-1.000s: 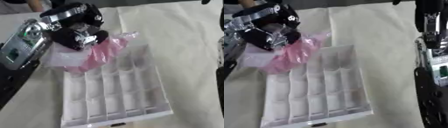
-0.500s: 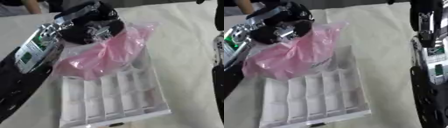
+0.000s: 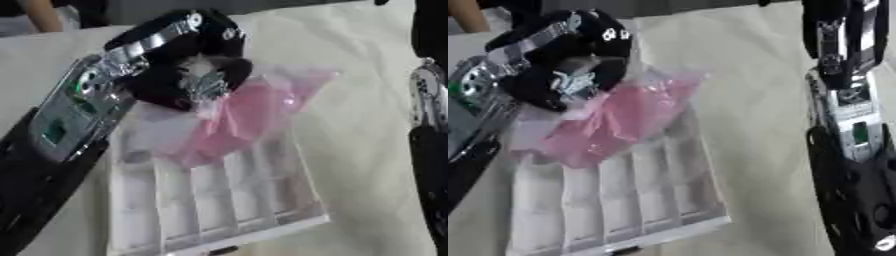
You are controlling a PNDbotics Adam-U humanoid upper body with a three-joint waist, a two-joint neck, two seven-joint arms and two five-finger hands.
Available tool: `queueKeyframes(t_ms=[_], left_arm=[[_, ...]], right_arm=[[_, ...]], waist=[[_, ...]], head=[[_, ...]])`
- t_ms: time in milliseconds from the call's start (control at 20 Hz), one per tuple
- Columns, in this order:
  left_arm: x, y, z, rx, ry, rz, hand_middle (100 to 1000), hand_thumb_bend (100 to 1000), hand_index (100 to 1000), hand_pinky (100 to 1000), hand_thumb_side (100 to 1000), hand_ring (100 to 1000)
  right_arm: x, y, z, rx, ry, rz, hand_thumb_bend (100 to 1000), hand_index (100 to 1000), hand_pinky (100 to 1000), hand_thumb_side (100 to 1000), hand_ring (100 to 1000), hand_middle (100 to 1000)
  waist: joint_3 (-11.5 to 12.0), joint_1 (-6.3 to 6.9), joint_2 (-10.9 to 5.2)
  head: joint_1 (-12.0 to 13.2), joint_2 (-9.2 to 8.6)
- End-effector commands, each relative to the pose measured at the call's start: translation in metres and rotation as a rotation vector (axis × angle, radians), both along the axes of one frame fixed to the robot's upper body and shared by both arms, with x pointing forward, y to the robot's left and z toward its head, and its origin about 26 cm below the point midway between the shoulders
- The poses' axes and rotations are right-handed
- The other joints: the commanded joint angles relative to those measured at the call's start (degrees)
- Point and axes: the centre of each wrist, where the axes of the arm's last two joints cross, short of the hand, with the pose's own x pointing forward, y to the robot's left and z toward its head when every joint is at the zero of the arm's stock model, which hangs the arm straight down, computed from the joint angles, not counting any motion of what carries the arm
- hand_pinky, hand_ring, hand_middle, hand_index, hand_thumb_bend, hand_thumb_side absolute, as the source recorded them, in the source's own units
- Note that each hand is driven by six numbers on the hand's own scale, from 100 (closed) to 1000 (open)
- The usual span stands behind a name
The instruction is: Pick up objects on the table and place them in the box.
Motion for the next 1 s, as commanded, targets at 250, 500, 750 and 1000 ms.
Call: queueKeyframes(t_ms=[250, 500, 750, 1000], left_arm=[[0.012, 0.007, -0.005, 0.327, -0.117, -0.107, 718, 100, 729, 526, 950, 651], [0.020, 0.011, -0.015, 0.390, -0.045, -0.153, 724, 100, 730, 530, 990, 658], [0.022, 0.028, -0.005, 0.266, -0.075, -0.088, 647, 100, 718, 449, 795, 603], [0.016, 0.061, 0.020, -0.182, -0.274, 0.176, 689, 100, 779, 479, 708, 658]], right_arm=[[-0.001, -0.001, 0.007, -0.003, -0.024, 0.000, 100, 598, 358, 641, 618, 794], [-0.002, -0.001, 0.007, -0.005, -0.023, -0.001, 100, 598, 358, 642, 618, 795], [-0.002, -0.003, 0.007, -0.004, -0.024, -0.004, 100, 598, 358, 645, 617, 795], [-0.002, -0.004, 0.006, -0.005, -0.022, -0.008, 100, 599, 358, 644, 618, 795]], waist=[[0.01, -0.23, -0.73], [0.01, -0.19, -0.63], [0.21, -0.24, -0.51], [0.72, -0.24, -0.56]], head=[[0.21, -0.19], [0.20, -0.19], [0.02, -0.19], [-0.37, -0.19]])
